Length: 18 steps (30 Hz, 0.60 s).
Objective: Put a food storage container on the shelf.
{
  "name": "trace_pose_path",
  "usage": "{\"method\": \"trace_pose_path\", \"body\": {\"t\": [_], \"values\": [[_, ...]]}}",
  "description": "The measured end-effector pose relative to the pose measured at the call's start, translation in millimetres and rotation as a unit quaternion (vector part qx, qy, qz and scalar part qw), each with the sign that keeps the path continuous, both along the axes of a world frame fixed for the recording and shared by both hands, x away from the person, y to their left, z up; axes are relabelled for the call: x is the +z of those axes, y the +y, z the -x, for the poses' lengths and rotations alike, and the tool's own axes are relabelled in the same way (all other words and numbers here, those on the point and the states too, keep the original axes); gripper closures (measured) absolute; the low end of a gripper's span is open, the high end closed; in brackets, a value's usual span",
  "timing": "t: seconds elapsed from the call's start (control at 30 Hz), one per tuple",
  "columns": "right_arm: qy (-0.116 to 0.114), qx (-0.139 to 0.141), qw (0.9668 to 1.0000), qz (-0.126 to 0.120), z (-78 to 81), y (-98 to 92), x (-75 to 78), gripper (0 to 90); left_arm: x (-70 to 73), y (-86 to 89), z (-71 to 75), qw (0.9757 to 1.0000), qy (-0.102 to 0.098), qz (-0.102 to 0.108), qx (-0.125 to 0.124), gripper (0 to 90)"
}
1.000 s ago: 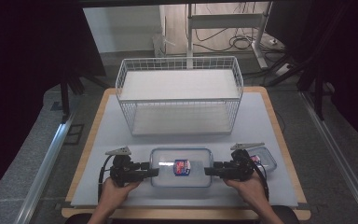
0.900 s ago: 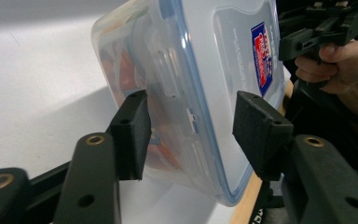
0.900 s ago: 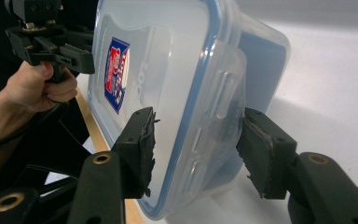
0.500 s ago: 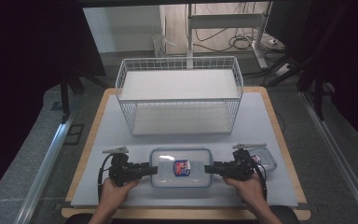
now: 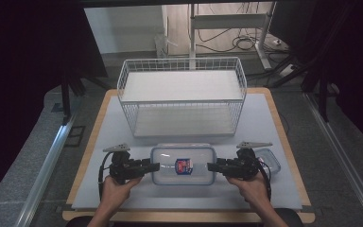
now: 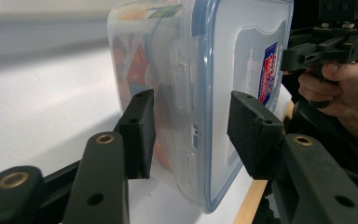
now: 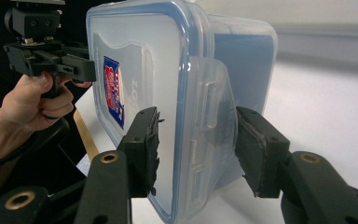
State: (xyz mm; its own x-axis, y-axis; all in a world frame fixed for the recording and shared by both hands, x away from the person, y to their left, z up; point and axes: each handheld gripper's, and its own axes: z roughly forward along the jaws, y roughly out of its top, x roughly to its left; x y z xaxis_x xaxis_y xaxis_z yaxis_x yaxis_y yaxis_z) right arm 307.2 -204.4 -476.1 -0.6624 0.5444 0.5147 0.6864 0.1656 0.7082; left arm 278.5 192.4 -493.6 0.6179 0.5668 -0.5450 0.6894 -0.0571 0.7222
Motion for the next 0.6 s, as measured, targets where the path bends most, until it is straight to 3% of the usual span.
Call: {"method": "trace_pose_path", "body": {"t": [0.27,0.6], "values": [[-0.024,0.008,0.9995,0.020,-5.7,5.4,14.2,49.8,21.2,-0.1,-2.9,0.9993,-0.031,-0.021,0.005,52.3],[-0.055,0.008,0.9984,0.012,-18.2,8.0,43.3,49.9,51.2,2.4,-12.9,0.9985,-0.052,-0.015,0.012,52.3]]}}
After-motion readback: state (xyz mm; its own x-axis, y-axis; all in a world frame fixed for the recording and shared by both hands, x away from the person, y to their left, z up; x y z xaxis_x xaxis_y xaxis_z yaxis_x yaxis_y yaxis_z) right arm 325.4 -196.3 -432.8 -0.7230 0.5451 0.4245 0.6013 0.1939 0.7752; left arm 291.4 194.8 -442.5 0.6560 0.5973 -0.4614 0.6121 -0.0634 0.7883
